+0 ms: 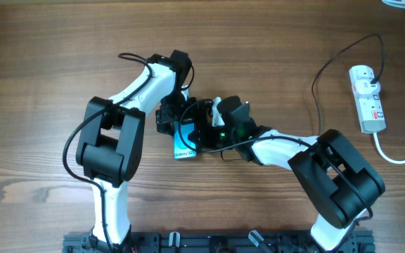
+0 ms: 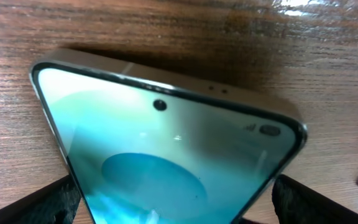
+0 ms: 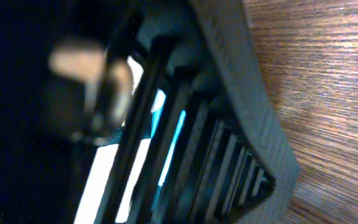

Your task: Plug charger to phone and switch on socket

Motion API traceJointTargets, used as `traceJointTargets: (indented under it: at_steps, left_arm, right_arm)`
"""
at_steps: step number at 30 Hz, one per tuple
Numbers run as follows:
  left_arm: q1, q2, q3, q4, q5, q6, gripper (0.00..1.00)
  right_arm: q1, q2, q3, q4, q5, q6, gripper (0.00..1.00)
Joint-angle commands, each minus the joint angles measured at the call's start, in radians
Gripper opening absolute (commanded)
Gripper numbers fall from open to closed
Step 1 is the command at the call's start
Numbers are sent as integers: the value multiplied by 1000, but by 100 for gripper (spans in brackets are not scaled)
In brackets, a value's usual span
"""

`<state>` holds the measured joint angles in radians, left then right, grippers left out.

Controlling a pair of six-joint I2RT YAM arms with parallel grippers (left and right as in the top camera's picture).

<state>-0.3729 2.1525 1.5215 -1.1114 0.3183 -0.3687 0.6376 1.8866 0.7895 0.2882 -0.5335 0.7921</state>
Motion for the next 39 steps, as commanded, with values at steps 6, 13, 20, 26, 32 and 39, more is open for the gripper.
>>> traceJointTargets:
  at_steps: [6, 13, 20, 26, 32, 39]
  left_arm:
    - [-48, 45, -29, 32, 93, 130, 100]
    - [17, -107, -29, 66, 98, 132, 100]
    - [108, -414, -29, 85, 243, 205, 100]
    - [161, -611, -29, 123, 344, 209, 100]
    - [176, -715, -29, 125, 414, 296, 100]
    - [176, -730, -29, 113, 429, 335, 97]
  right_arm:
    - [50, 54, 2, 6, -51, 22, 4]
    - [-14, 50, 2, 72, -257, 19, 4]
    - [-143, 50, 2, 429, -590, 151, 4]
    - [-207, 50, 2, 1013, -717, 529, 4]
    - [-276, 51, 2, 1157, -825, 651, 4]
    - [-290, 49, 46, 1368, -867, 834, 4]
